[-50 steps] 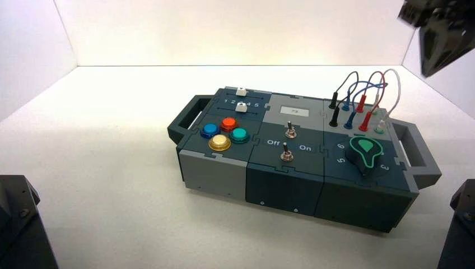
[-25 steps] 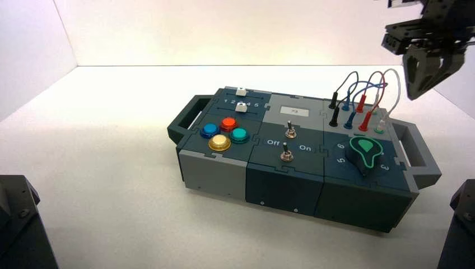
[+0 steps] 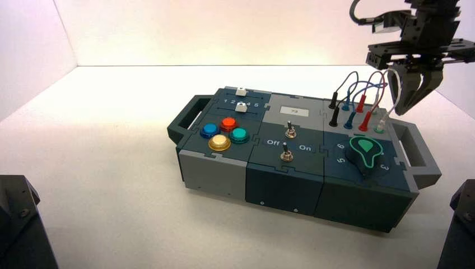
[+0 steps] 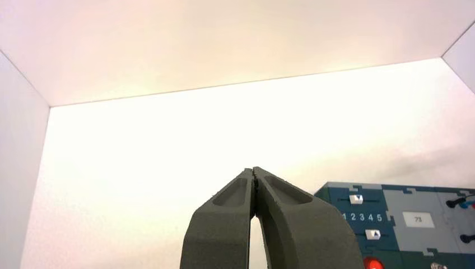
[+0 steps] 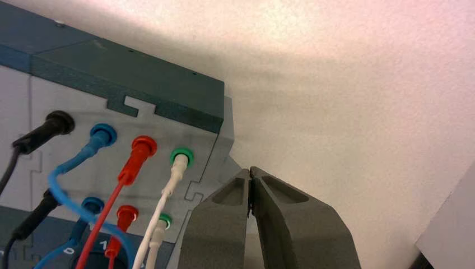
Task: Turn the knob to position 6.
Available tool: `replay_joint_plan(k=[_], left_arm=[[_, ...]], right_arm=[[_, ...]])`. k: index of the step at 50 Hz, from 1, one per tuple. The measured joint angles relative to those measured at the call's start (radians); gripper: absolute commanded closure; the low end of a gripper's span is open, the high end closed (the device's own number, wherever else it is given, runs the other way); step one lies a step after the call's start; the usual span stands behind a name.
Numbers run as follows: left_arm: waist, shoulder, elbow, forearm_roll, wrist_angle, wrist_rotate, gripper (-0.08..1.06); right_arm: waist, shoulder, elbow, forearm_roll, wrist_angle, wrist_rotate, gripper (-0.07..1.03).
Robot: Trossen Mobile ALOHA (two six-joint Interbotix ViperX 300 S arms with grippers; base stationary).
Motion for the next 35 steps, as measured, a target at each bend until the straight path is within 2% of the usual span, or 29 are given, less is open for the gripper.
replay_joint_plan(k=[13,35], left_arm=[[0.0,-0.003,-0.017,0.0,0.002,0.002,1.01],[0.002,-0.002,-0.021,0.0,0.003,0.002,1.0]], right_arm=[[0.0,0.052,-0.017,0.006,-0.003,0.005,0.98],[0.0,0.067,-0.023,0.06,-0.006,0.0,0.98]])
